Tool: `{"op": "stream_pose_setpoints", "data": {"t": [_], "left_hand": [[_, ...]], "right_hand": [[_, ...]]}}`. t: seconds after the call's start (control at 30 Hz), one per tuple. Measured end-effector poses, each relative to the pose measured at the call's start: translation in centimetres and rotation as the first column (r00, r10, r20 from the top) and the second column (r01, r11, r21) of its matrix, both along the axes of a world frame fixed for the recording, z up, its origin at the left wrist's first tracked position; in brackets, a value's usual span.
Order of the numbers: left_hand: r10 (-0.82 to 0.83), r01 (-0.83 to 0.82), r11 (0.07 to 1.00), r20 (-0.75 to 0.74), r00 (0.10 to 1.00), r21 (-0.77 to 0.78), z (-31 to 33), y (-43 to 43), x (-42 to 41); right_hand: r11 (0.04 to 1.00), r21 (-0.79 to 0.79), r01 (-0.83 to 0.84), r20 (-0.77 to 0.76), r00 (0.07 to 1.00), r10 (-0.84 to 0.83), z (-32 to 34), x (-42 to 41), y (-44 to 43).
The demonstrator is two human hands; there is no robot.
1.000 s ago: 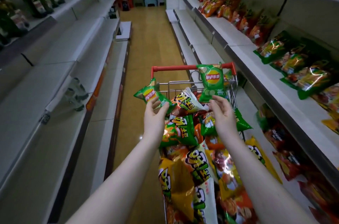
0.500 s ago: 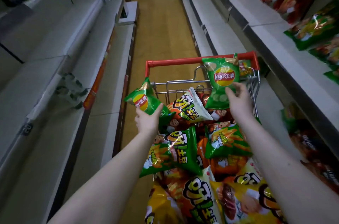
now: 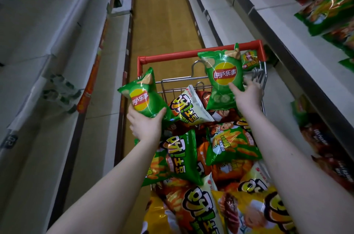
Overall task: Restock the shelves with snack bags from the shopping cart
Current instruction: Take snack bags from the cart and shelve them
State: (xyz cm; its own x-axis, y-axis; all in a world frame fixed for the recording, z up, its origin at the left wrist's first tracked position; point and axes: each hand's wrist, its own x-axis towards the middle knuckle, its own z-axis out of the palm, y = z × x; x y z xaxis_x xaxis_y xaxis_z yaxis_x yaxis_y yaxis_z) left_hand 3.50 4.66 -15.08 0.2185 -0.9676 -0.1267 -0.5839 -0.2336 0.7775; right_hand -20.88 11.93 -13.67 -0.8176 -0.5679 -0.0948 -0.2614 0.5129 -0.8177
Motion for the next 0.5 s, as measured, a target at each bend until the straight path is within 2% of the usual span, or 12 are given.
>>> {"op": "stream_pose_setpoints", "data": {"t": [0.1,0.23,0.5], "left_hand": [[-0.081,0.079,0.995,-0.033,0.996,-0.056,0.8,0.6,-0.4],[-0.139,0.134,0.989,-0.086,0.987,-0.061,2.1,1.6,-0.8],[-0.21,0.198,0.976,-0.159,0.965,-0.087,5.3,4.6,0.6]], "right_hand": [[1.0,0.0,-0.011,-0.016,1.0,0.011,0.2,0.3,0.4],[0.982,-0.187,-0.003,0.114,0.993,0.025,1.6,2.0,1.6],[0.956,-0.293,-0.023,0.089,0.995,0.052,5.2,6.0,5.6]]}}
